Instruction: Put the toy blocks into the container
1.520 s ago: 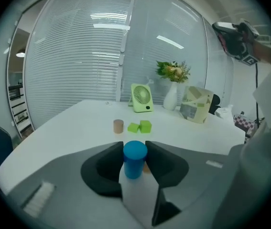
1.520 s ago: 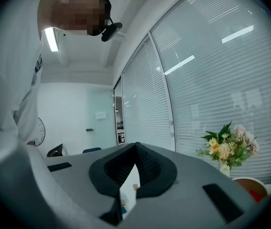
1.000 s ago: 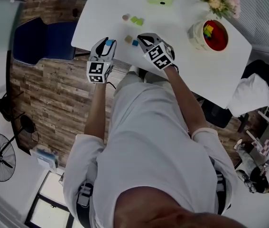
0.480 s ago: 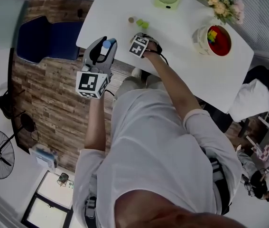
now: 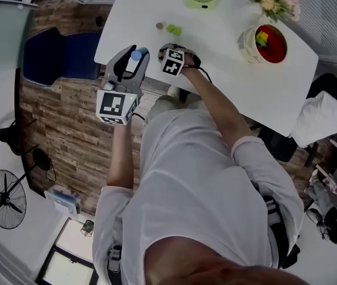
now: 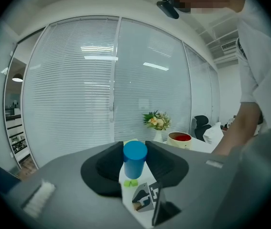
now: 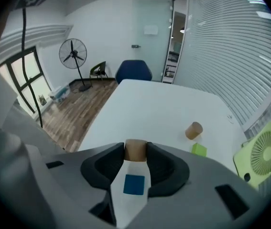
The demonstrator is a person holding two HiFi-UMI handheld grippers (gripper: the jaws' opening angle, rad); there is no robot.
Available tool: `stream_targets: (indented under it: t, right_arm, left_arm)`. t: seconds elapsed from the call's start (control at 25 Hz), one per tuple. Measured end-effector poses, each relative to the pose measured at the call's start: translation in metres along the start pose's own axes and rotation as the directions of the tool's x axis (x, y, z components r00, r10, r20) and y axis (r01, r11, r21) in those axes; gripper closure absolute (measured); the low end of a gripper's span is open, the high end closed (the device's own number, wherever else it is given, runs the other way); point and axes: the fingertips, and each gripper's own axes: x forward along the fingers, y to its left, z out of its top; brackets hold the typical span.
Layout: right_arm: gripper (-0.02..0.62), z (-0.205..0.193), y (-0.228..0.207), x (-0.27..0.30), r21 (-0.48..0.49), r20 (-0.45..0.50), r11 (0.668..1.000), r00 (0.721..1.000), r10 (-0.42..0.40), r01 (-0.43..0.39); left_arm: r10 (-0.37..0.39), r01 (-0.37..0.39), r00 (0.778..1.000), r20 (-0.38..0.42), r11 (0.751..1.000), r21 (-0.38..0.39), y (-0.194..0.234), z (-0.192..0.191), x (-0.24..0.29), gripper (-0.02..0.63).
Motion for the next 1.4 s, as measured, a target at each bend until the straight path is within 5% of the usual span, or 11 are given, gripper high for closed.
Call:
stream_targets:
  t: [0.28, 0.52, 0.88, 1.16, 1.32, 1.36, 1.4]
  right_arm:
    - [0.442, 0.013, -0.004, -0.061, 0.158, 0.214, 0.987, 0.976, -0.036, 0.002]
    - [0.442, -0.013, -0.013, -0.113, 0.280, 0.289, 0.959, 0.948, -0.131, 0.047]
    - [0.442, -0.071, -0.021, -0.186, 0.440, 0.308, 0.889, 0.907, -0.286, 0.131]
    - [0.442, -0.104, -0.027, -0.233, 0.531, 0.312, 0.823, 0.857, -0.410, 0.201]
    - [0.442, -0.120, -0.025, -0.259, 0.577, 0.306, 0.783, 0.828, -0.471, 0.232]
    - [0.442, -0.124, -0.023, -0.264, 0.582, 0.302, 0.777, 0.823, -0.480, 0.240]
    - [0.442, -0.128, -0.021, -0.268, 0.586, 0.300, 0.772, 0.820, -0.488, 0.245]
  left_arm:
    - [-0.087, 0.087, 0.996, -0.028, 0.996, 0.023, -0.016, 0.001, 0.039, 0.465]
    - [-0.234, 0.234, 0.972, -0.011, 0.970, 0.064, -0.055, 0.018, 0.101, 0.465]
    - [-0.506, 0.499, 0.862, -0.023, 0.843, 0.201, -0.178, 0.048, 0.220, 0.465]
    - [-0.613, 0.609, 0.785, -0.085, 0.740, 0.286, -0.274, 0.044, 0.290, 0.463]
    - [-0.632, 0.634, 0.768, -0.101, 0.728, 0.262, -0.303, 0.028, 0.319, 0.462]
    - [-0.631, 0.632, 0.769, -0.102, 0.729, 0.263, -0.306, 0.025, 0.324, 0.417]
    - [-0.629, 0.631, 0.770, -0.104, 0.728, 0.268, -0.309, 0.023, 0.328, 0.293]
